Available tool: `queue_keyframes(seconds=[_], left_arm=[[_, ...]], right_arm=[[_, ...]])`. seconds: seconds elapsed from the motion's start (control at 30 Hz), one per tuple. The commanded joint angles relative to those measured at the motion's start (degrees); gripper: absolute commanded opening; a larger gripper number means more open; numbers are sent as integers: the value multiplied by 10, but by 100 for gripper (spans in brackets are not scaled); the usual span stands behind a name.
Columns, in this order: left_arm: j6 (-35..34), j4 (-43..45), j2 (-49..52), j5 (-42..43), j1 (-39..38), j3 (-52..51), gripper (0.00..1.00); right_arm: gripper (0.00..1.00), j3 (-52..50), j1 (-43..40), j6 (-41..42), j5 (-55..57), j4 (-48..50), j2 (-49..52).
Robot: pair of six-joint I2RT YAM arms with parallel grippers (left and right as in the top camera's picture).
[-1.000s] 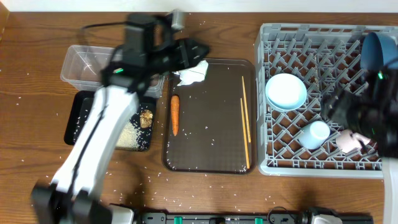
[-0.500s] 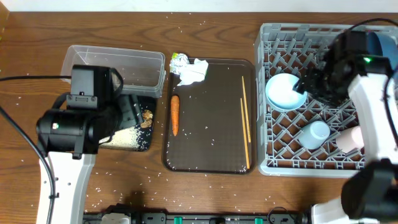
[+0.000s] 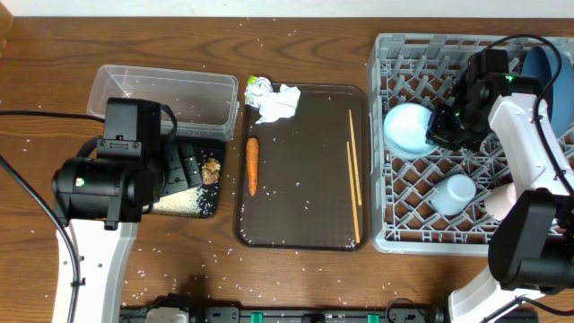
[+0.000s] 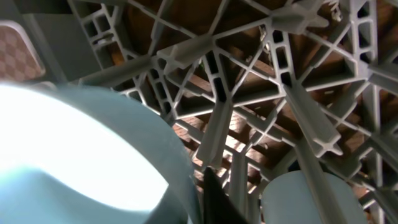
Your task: Sort waste into correct bins and load items into the dishwasher rack
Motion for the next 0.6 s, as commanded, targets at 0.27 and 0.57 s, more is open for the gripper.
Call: queue_keyframes(seconds=[0.27, 0.57], left_arm=[[6, -2, 3, -13, 2, 1, 98], [6, -2, 3, -13, 2, 1, 98]], right_arm=[[1, 7, 9, 25, 164, 11, -96], [1, 7, 78, 92, 659, 28, -191]])
